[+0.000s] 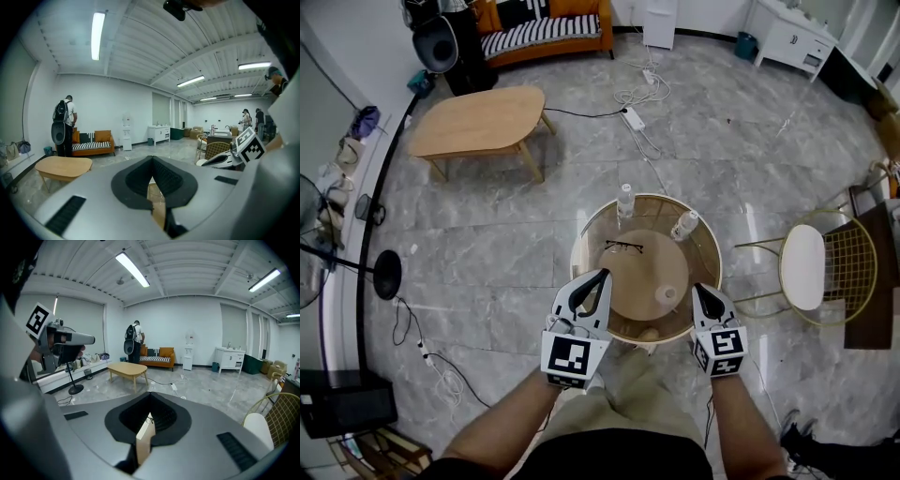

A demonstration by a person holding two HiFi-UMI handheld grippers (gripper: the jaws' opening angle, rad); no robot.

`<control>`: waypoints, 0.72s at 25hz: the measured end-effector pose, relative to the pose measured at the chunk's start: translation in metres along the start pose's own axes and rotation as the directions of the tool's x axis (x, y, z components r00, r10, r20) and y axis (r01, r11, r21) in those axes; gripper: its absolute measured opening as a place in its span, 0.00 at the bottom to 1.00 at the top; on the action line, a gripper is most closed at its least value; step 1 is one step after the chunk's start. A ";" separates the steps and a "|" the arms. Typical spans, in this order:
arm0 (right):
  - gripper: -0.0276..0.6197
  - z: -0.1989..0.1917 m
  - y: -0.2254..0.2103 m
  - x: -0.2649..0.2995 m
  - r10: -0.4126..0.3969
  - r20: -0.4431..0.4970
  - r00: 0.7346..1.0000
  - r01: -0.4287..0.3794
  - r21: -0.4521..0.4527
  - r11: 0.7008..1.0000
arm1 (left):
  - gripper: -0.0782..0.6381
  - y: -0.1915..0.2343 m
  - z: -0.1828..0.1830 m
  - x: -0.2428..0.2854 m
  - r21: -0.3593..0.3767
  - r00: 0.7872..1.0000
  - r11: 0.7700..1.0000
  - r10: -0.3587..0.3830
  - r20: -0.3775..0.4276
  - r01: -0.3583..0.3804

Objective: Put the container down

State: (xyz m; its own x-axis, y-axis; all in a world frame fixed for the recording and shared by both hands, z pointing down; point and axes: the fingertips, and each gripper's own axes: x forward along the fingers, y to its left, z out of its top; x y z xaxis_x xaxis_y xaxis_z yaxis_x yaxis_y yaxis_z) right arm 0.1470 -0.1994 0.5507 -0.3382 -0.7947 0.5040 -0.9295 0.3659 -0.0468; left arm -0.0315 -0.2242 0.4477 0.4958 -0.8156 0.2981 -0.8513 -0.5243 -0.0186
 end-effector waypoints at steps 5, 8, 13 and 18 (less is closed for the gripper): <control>0.06 0.032 0.017 -0.021 0.022 0.037 0.999 -0.022 -0.018 1.000 | 0.13 0.009 0.020 -0.019 0.001 1.000 1.000 0.004 0.030 -0.004; 0.06 0.048 0.023 -0.028 0.025 0.055 0.998 -0.023 -0.025 0.999 | 0.13 0.019 0.026 -0.028 0.008 0.999 1.000 0.017 0.031 -0.017; 0.06 0.067 0.028 -0.047 0.017 0.087 0.996 -0.016 -0.007 1.000 | 0.13 0.017 0.039 -0.046 -0.015 0.999 1.000 0.002 0.039 -0.001; 0.06 0.091 0.039 -0.070 0.016 0.127 0.992 -0.015 -0.006 1.000 | 0.13 0.018 0.056 -0.064 0.019 0.998 1.000 0.000 0.055 -0.001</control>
State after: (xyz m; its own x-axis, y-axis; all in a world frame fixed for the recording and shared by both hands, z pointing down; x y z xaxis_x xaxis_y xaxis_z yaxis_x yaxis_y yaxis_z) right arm 0.1211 -0.1736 0.4356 -0.3688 -0.8440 0.3893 -0.9234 0.3807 -0.0495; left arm -0.0692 -0.1947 0.3748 0.5046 -0.8278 0.2453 -0.8485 -0.5280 -0.0365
